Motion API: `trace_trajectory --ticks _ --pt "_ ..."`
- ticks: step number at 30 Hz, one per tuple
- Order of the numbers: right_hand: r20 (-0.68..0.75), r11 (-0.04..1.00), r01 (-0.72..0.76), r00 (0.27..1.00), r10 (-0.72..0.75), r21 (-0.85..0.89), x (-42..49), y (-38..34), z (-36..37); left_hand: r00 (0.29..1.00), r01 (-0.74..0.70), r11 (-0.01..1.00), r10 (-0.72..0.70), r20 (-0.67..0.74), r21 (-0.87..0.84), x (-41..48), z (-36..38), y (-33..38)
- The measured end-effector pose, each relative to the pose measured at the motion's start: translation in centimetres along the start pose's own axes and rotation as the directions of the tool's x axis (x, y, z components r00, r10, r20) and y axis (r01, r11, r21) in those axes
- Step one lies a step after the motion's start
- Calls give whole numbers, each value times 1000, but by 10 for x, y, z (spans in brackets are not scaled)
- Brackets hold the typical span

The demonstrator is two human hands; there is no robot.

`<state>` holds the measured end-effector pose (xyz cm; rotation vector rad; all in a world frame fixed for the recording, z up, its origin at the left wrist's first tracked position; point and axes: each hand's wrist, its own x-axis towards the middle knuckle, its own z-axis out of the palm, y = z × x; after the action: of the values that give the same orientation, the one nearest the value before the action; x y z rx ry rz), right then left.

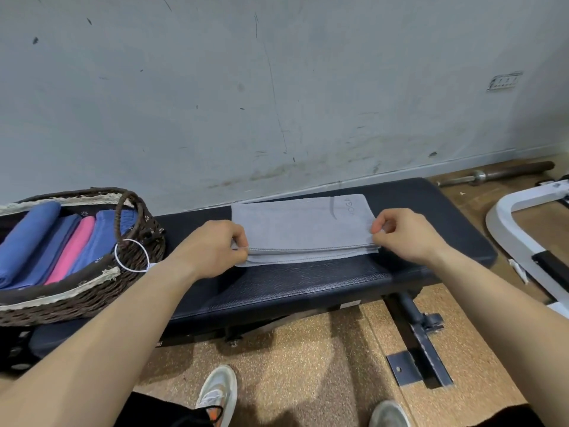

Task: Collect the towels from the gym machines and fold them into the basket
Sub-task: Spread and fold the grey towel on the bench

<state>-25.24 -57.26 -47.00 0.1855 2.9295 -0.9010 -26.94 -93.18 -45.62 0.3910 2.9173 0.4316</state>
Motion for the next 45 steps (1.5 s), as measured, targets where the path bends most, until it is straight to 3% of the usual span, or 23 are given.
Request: trace_trajectory --ticks 5,8,12,15,18,24,34,37,40,42,45 --pt "64 980 18 998 -5 -196 2 0 3 998 5 988 -15 64 152 4 2 1" --pt "-1 929 52 998 -56 -367 3 -14 3 997 58 970 -68 34 237 6 -2 12" --pt "-99 942 166 974 -202 -290 9 -48 20 994 53 989 -39 -102 139 27 1 32" --pt "-32 921 269 957 -289 -281 20 -69 45 995 -13 999 16 -94 37 49 16 45" --pt "42 906 301 952 -303 -297 35 -79 67 995 -59 994 67 -79 94 64 36 51" --pt "226 875 305 946 -232 -376 57 -68 88 1000 -1 980 -4 28 198 83 60 34" --pt "259 858 225 959 -112 -463 34 -23 67 1000 1 980 0 -7 201 58 73 25" --pt "299 850 236 949 -98 -472 17 -23 65 994 -2 996 11 -104 92 35 76 28" --pt "288 847 258 949 -130 -465 0 -27 63 964 13 990 -51 -261 -143 15 75 25" --pt "272 838 341 932 -241 -427 -6 -36 60 941 58 984 -111 -321 -170 5 70 23" --pt "322 819 475 868 -378 -321 -12 -51 61 916 295 947 -318 -245 -128 -8 55 24"
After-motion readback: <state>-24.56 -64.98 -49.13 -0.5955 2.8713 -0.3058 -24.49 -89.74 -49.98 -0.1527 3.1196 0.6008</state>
